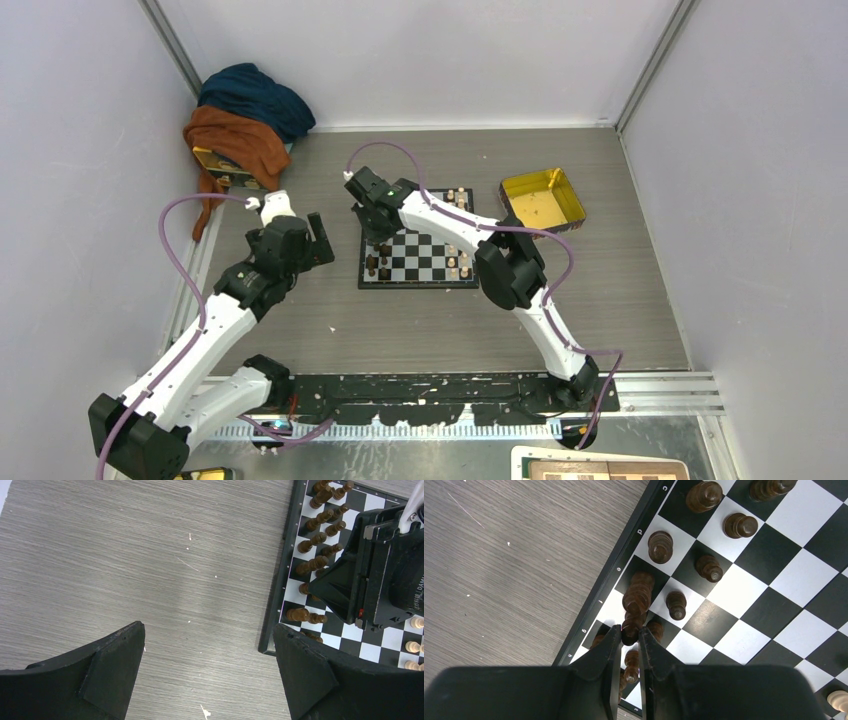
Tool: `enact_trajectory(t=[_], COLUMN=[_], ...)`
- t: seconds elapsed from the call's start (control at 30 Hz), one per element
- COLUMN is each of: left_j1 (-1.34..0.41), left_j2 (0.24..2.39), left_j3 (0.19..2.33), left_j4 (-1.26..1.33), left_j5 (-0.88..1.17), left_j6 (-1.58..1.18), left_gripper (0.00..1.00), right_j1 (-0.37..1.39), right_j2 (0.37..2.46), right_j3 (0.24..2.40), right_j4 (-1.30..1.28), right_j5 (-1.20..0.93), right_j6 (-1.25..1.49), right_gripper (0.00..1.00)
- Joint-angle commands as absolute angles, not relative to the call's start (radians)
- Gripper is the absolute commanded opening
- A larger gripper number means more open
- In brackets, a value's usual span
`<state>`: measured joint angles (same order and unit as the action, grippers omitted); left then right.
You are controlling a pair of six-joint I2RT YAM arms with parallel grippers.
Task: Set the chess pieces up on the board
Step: Adjust the chess piece on the chessboard.
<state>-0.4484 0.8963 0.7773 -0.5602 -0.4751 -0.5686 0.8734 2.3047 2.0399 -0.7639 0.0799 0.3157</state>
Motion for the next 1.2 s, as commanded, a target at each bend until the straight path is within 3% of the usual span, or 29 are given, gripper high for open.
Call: enact_trajectory(t=[0.0, 1.17], left_j1=[-0.44, -0.44], left_j2=[0.893, 0.885], left_j3=[0.79, 0.774], left_j4=[-0.541, -0.543], left_j5=[-0.487, -0.481], left_j6=[-0.572, -0.586], left_gripper=[1.0, 1.0], right_j1=[0.883, 0.905], right_j2=[2.244, 2.24], right_j3=[2.071, 2.076], right_j4=[-0.761, -0.749], right_j5=[0.078, 0.042], right_j6=[0.298, 0.302], right_gripper=[0.14, 0.13])
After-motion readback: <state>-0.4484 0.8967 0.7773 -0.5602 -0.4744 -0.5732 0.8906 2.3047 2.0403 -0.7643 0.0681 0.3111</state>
